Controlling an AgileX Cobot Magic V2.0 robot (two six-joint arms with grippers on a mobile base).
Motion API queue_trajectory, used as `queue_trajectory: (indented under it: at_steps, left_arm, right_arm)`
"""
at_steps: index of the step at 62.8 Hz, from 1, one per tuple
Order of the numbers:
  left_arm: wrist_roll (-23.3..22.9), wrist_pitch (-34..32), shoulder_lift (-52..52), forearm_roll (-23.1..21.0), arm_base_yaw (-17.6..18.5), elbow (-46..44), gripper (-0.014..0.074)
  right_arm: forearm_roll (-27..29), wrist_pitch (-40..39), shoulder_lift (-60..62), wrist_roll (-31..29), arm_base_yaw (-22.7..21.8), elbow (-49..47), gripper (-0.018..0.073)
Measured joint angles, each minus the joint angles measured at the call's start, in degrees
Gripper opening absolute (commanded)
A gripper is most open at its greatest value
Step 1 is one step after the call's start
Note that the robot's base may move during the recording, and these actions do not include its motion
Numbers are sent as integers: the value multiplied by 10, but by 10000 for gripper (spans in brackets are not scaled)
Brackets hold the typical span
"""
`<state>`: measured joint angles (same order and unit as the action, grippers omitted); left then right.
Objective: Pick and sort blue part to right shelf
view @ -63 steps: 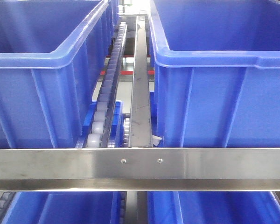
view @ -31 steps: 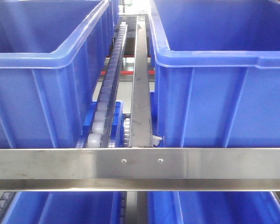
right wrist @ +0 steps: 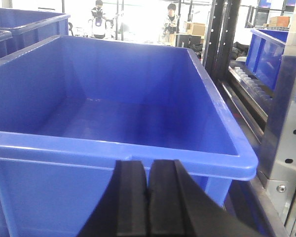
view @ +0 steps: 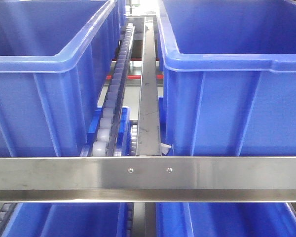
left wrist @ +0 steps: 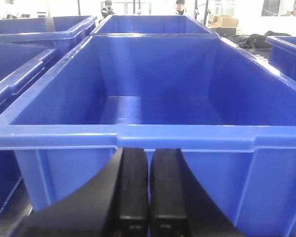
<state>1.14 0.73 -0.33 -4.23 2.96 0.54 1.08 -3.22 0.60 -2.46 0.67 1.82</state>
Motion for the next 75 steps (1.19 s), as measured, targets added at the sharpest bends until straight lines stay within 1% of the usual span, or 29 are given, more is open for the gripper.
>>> queue_trajectory:
  at_steps: [10,17,29,75]
  left_arm:
    - [1,0,0,0,0,0,125]
    - [-11,0,0,11,0,0,125]
    - [-17,0,0,22,0,0,125]
    - [-21,-1,0,23,0,0,125]
  right_arm:
    - [0,0,0,0,0,0,56]
    - [0,0,0,0,0,0,56]
    - [0,0,0,0,0,0,56]
    - [0,0,0,0,0,0,56]
